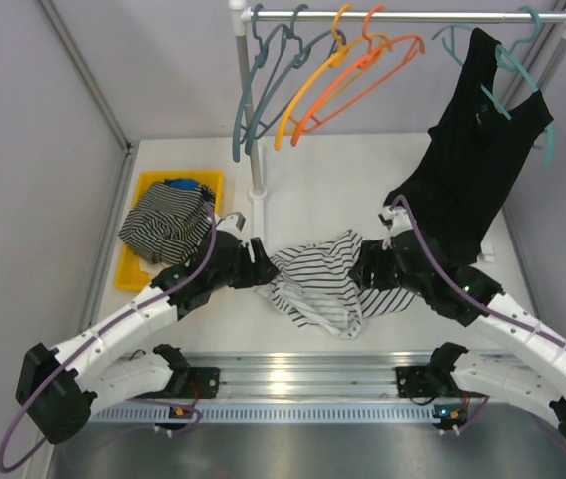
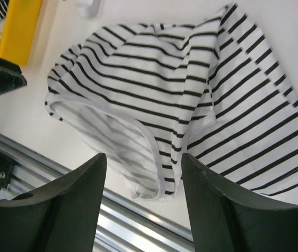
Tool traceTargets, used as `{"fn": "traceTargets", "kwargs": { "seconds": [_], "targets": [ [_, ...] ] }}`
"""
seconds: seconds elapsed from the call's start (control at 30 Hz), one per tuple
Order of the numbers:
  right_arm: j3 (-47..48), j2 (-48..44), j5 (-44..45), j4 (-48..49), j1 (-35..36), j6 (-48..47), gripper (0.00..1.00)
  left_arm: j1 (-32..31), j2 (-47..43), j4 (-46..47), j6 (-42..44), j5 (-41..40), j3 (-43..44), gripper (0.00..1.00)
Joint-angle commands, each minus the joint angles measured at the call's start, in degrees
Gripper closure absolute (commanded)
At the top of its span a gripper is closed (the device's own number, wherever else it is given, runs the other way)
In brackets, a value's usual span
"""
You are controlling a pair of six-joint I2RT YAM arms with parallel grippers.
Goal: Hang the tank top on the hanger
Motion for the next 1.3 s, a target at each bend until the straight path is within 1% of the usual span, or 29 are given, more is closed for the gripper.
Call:
{"fn": "traceTargets", "kwargs": {
  "seconds": [0.0,0.03,0.13,0.17,0.2,0.23,0.27,0.33,0.37,0.47,0.57,0.73,0.87,1.03,1.27],
  "targets": [
    [10.67,0.39,7.12,-3.84,-0.65,-1.40,0.40,0.26,-2.97,-2.84,1.37,0.64,2.68,0.31],
    [15.76,1.79,10.28,-4.63,-0.74,-2.54,0.38,0.35,-3.50,-3.19,1.37,2.47,2.95,0.31],
    [25.53,6.26,14.17,-5.86,-1.26,-5.09,0.35,0.26,-3.85,-3.45,1.54,2.66,3.39,0.31],
    [29.39,10.20,15.05,-6.73,-1.87,-6.93,0.34,0.26,-3.94,-3.54,1.63,2.75,3.47,0.31],
    [36.91,12.24,16.54,-6.66,-2.23,-7.82,0.32,0.26,-3.94,-3.63,1.72,2.84,3.82,0.31],
    [40.38,14.26,16.99,-6.22,-2.75,-9.74,0.29,0.35,-3.94,-3.80,1.81,3.10,3.91,0.31],
    [47.03,18.63,16.91,-5.52,-4.50,-10.28,0.27,0.26,-3.94,-3.72,1.81,3.19,4.00,0.31],
    [54.53,23.83,15.25,-5.95,-6.70,-11.07,0.27,0.26,-3.86,-3.45,1.81,3.54,4.09,0.32],
    [60.75,28.04,14.89,-5.69,-8.28,-11.34,0.27,0.26,-3.77,-3.28,1.72,3.72,4.09,0.32],
    [69.03,35.01,14.80,-2.71,-10.05,-11.87,0.25,0.35,-3.85,-2.75,1.55,3.98,3.92,0.32],
    [73.27,39.58,14.89,2.38,-11.02,-11.96,0.23,0.35,-4.03,-2.75,1.81,4.07,3.83,0.32],
    [80.04,46.43,15.32,4.76,-11.20,-11.52,0.23,0.35,-4.99,-3.19,2.07,3.81,3.56,0.32],
    [80.23,48.38,15.76,7.05,-11.28,-11.34,0.23,0.35,-6.05,-3.45,2.07,3.63,2.95,0.32],
    [83.48,52.24,16.29,4.60,-11.20,-10.73,0.22,0.35,-6.40,-3.54,1.81,3.54,2.33,0.32],
    [83.75,53.22,17.52,2.40,-11.20,-10.37,0.23,0.35,-6.58,-3.72,1.89,3.37,2.07,0.32]
  ]
}}
